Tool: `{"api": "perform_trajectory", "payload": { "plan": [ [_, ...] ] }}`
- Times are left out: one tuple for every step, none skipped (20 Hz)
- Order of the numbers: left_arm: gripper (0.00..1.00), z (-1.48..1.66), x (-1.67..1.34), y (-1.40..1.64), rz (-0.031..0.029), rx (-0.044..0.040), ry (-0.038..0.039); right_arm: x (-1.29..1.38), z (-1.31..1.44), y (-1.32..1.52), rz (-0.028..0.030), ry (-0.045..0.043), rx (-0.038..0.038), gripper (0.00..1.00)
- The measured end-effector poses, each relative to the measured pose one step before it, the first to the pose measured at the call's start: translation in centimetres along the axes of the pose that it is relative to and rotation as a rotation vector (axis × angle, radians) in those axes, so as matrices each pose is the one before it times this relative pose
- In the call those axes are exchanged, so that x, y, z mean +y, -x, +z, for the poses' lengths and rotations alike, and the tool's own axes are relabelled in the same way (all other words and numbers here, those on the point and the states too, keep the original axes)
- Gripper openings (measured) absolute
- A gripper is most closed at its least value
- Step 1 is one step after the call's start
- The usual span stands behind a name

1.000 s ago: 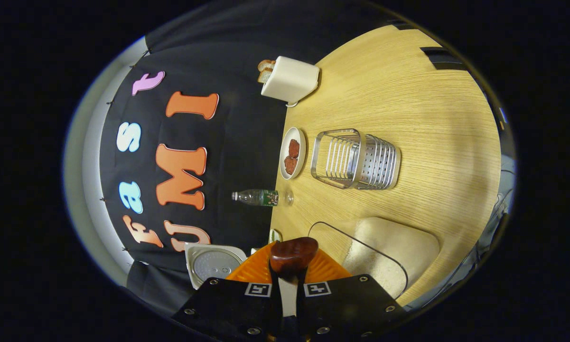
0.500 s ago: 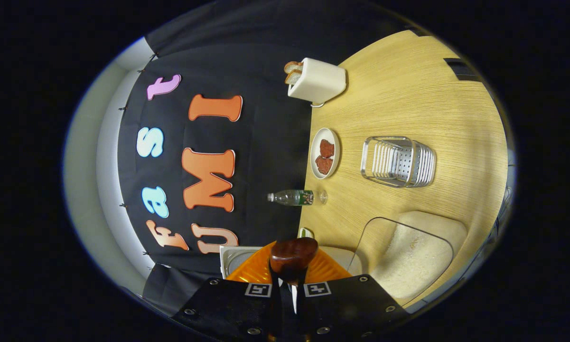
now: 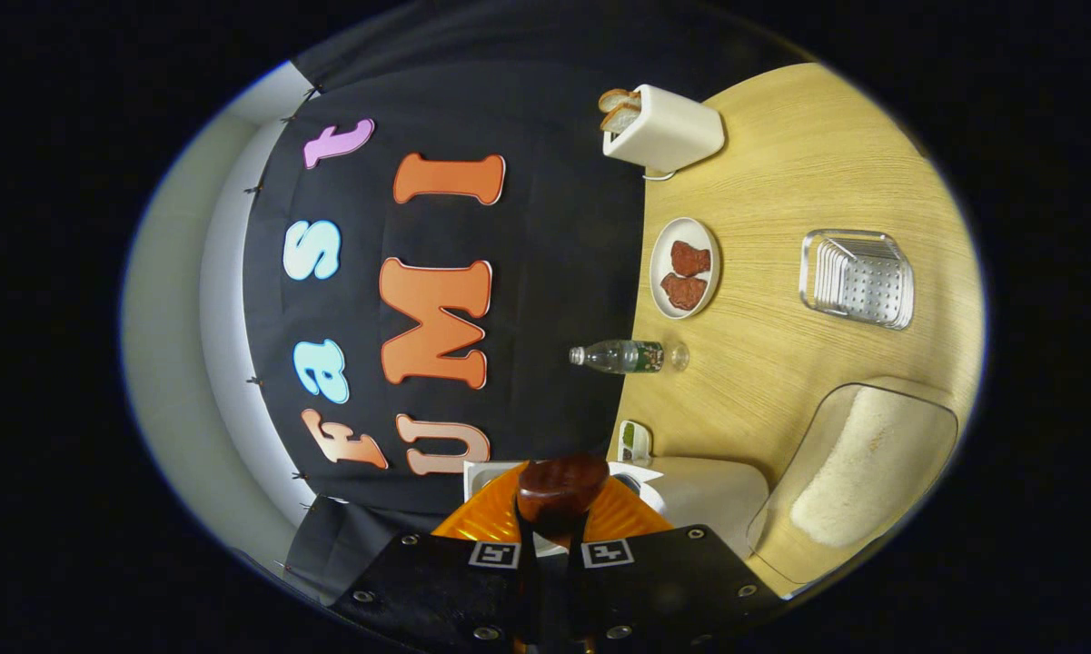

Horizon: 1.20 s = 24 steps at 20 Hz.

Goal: Close the left gripper, press the button to open the rice cooker; take a wooden spoon from the chopstick holder with the right hand, scoop a spoonful of rice and pour it into the rice cooker, then put the wooden spoon back into the chopstick holder.

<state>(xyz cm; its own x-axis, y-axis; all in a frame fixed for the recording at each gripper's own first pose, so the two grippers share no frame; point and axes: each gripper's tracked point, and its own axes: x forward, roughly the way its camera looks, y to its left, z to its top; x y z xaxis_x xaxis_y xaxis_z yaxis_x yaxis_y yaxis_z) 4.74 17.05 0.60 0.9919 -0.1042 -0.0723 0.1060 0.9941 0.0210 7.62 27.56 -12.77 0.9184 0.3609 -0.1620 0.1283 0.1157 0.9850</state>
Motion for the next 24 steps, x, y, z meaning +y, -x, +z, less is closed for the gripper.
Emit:
{"api": "perform_trajectory", "payload": {
  "plan": [
    [1.0,0.141,0.251,0.002,0.00647,-0.00692,0.00385,0.772,-0.294,-0.681,0.00647,0.00429,0.00505,0.11],
    [1.0,0.226,0.155,-0.03,0.00339,-0.00381,0.00336,0.665,-0.293,-0.766,0.00457,0.00521,0.0062,0.11],
    [1.0,0.066,0.238,0.003,0.0048,-0.00352,0.0022,0.573,-0.35,-0.704,0.00403,0.00543,0.007,0.11],
    [1.0,0.151,0.321,0.013,0.00635,-0.00301,0.0,0.607,-0.405,-0.633,0.00278,0.00395,0.00342,0.11],
    [1.0,0.04,0.41,0.051,0.00726,-0.0036,0.001,0.705,-0.395,-0.738,0.00425,0.00444,0.00572,0.1],
    [1.0,0.215,0.249,-0.038,0.00388,-0.00281,0.00187,0.609,-0.348,-0.767,0.00589,0.00709,0.00587,0.1],
    [1.0,0.088,0.172,0.094,0.00354,-0.00209,0.00187,0.541,-0.351,-0.628,0.00317,0.00707,0.00338,0.11],
    [1.0,0.054,0.181,0.086,0.00187,-0.00045,0.00007,0.529,-0.378,-0.725,0.00309,0.01195,0.00049,0.11],
    [1.0,0.062,0.206,-0.075,0.00458,-0.00182,-0.00078,0.443,-0.251,-0.719,0.00183,0.01912,-0.00076,0.1],
    [1.0,0.035,0.28,0.01,0.00439,-0.00142,-0.00016,0.349,-0.257,-0.595,0.00052,0.02312,0.00005,0.1],
    [1.0,-0.024,0.255,-0.065,0.0037,-0.00077,-0.00014,0.377,-0.365,-0.486,-0.00077,0.02418,-0.00173,0.1],
    [1.0,-0.018,0.111,-0.021,0.00229,0.00143,0.00075,0.397,-0.247,-0.561,-0.00138,0.02616,-0.01285,0.1],
    [1.0,-0.077,0.141,0.188,0.0017,0.00156,0.00049,0.356,-0.113,-0.58,-0.00234,0.03624,-0.00708,0.1],
    [1.0,0.032,0.203,0.091,0.0032,-0.00158,-0.00067,0.208,-0.14,-0.456,-0.00477,0.03527,-0.00883,0.1],
    [1.0,0.003,0.209,0.028,0.0023,-0.00059,-0.00198,0.406,-0.219,-0.353,-0.00126,0.03547,-0.00802,0.11],
    [1.0,-0.034,0.168,-0.04,0.00252,0.00036,-0.00174,0.308,-0.202,-0.476,0.00055,0.02865,-0.00638,0.1],
    [1.0,0.015,0.115,-0.023,0.00138,-0.00032,-0.0007,0.303,-0.233,-0.38,0.00012,0.02707,-0.00157,0.1],
    [1.0,-0.013,0.157,-0.135,0.00189,0.00079,-0.00013,0.241,-0.161,-0.316,-0.00218,0.02692,-0.00303,0.1],
    [1.0,0.034,0.203,0.051,0.00129,-0.00039,0.00066,0.275,-0.137,-0.33,-0.00085,0.02716,-0.00466,0.1],
    [1.0,0.025,0.136,-0.029,0.00177,0.00021,0.001,0.3,0.005,-0.226,0.00446,0.0239,-0.00923,0.1],
    [1.0,-0.157,0.138,-0.171,0.00139,0.003,0.00123,0.462,-0.142,-0.31,0.00645,0.02163,-0.00628,0.1],
    [1.0,-0.129,0.053,-0.06,-0.00052,0.00451,0.00128,0.33,-0.146,-0.288,0.00402,0.01705,-0.00402,0.1],
    [1.0,-0.18,0.06,-0.093,-0.00024,0.00305,-0.00011,0.203,-0.205,-0.103,0.00361,0.01579,-0.00263,0.1],
    [1.0,0.032,0.076,0.099,0.0005,0.00032,-0.0001,0.197,-0.115,-0.112,0.00109,0.0161,-0.00054,0.1]
  ]
}}
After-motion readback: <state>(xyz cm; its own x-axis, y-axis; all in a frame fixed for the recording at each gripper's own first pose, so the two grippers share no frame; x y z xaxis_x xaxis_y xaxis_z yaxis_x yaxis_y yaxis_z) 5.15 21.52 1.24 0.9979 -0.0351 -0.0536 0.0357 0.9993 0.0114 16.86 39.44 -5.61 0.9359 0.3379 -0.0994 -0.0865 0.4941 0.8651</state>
